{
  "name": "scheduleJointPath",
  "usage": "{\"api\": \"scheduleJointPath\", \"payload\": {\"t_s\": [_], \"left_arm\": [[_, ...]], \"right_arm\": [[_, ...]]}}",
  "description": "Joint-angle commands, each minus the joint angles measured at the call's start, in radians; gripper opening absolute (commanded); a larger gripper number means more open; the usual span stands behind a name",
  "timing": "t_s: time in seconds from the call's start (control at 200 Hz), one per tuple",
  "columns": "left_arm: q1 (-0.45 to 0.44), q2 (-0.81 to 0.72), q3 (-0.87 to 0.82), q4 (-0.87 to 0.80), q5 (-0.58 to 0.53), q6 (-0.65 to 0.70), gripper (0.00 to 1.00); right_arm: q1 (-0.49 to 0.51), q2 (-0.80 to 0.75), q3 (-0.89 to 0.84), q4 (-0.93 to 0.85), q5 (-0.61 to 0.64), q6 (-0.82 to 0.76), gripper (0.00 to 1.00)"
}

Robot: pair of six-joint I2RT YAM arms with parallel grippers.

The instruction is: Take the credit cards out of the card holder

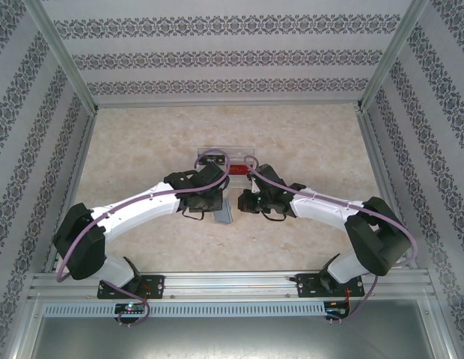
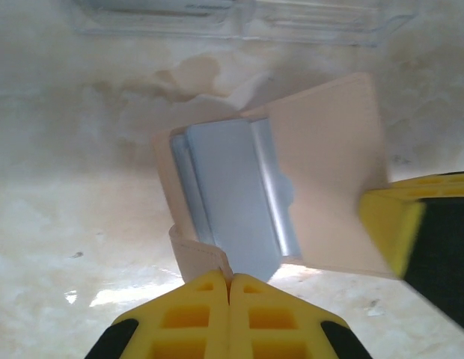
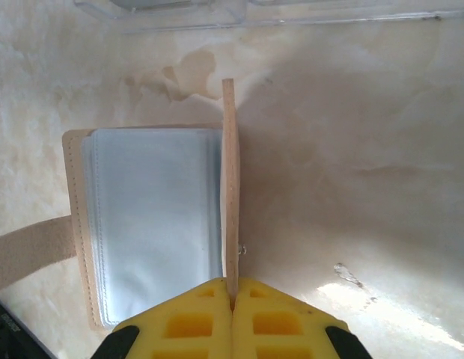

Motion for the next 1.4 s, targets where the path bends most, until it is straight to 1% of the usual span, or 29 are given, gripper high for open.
{"api": "scheduleJointPath", "payload": {"t_s": [0.0, 0.065, 0.11, 0.12, 0.195, 0.21, 0.235, 0.245, 0.375, 0.435, 0.46, 0.56, 0.62, 0.719, 0.789, 0.844, 1.064, 1.269, 1.394], "left_arm": [[0.048, -0.049, -0.076, -0.029, -0.021, 0.015, 0.03], [0.075, -0.064, -0.124, 0.01, 0.003, 0.014, 0.07], [0.093, -0.068, -0.15, 0.031, 0.024, 0.015, 0.13], [0.096, -0.068, -0.154, 0.034, 0.027, 0.015, 0.17], [0.114, -0.069, -0.168, 0.038, 0.029, 0.015, 0.31], [0.117, -0.07, -0.168, 0.036, 0.029, 0.015, 0.35], [0.121, -0.073, -0.168, 0.033, 0.029, 0.015, 0.46], [0.122, -0.074, -0.168, 0.031, 0.029, 0.014, 0.49], [0.127, -0.125, -0.162, 0.019, 0.021, -0.001, 0.5], [0.128, -0.161, -0.149, 0.015, 0.024, -0.015, 0.63], [0.127, -0.179, -0.144, 0.018, 0.023, -0.024, 0.64], [0.127, -0.249, -0.141, 0.072, 0.045, -0.037, 0.66], [0.125, -0.269, -0.154, 0.135, 0.092, -0.043, 0.67], [0.113, -0.247, -0.177, 0.245, 0.188, -0.077, 0.66], [0.092, -0.21, -0.192, 0.306, 0.212, -0.101, 0.63], [0.08, -0.173, -0.201, 0.335, 0.218, -0.119, 0.6], [0.069, -0.032, -0.216, 0.375, 0.214, -0.152, 0.54], [0.069, 0.04, -0.243, 0.431, 0.225, -0.164, 0.54], [0.069, 0.067, -0.238, 0.419, 0.211, -0.166, 0.54]], "right_arm": [[-0.019, -0.026, -0.047, 0.03, 0.024, 0.03, 0.0], [-0.019, -0.024, -0.073, 0.079, 0.022, 0.068, 0.0], [-0.018, -0.019, -0.099, 0.119, 0.019, 0.094, 0.0], [-0.018, -0.018, -0.103, 0.127, 0.022, 0.1, 0.0], [-0.018, -0.018, -0.129, 0.162, 0.044, 0.138, 0.0], [-0.018, -0.02, -0.132, 0.167, 0.049, 0.145, 0.0], [-0.018, -0.023, -0.14, 0.176, 0.058, 0.154, 0.0], [-0.019, -0.025, -0.143, 0.18, 0.06, 0.158, 0.0], [-0.016, -0.038, -0.18, 0.237, 0.078, 0.21, 0.0], [-0.016, -0.039, -0.183, 0.237, 0.081, 0.219, 0.0], [-0.016, -0.038, -0.184, 0.239, 0.085, 0.222, 0.0], [-0.015, -0.045, -0.191, 0.24, 0.095, 0.228, 0.0], [-0.014, -0.05, -0.195, 0.242, 0.1, 0.232, 0.0], [-0.014, -0.055, -0.196, 0.243, 0.101, 0.232, 0.0], [-0.015, -0.054, -0.196, 0.244, 0.098, 0.232, 0.0], [-0.015, -0.054, -0.196, 0.244, 0.098, 0.232, 0.0], [-0.014, -0.054, -0.202, 0.249, 0.089, 0.232, 0.0], [-0.015, -0.058, -0.207, 0.245, 0.086, 0.228, 0.0], [-0.014, -0.057, -0.202, 0.241, 0.086, 0.223, 0.0]]}}
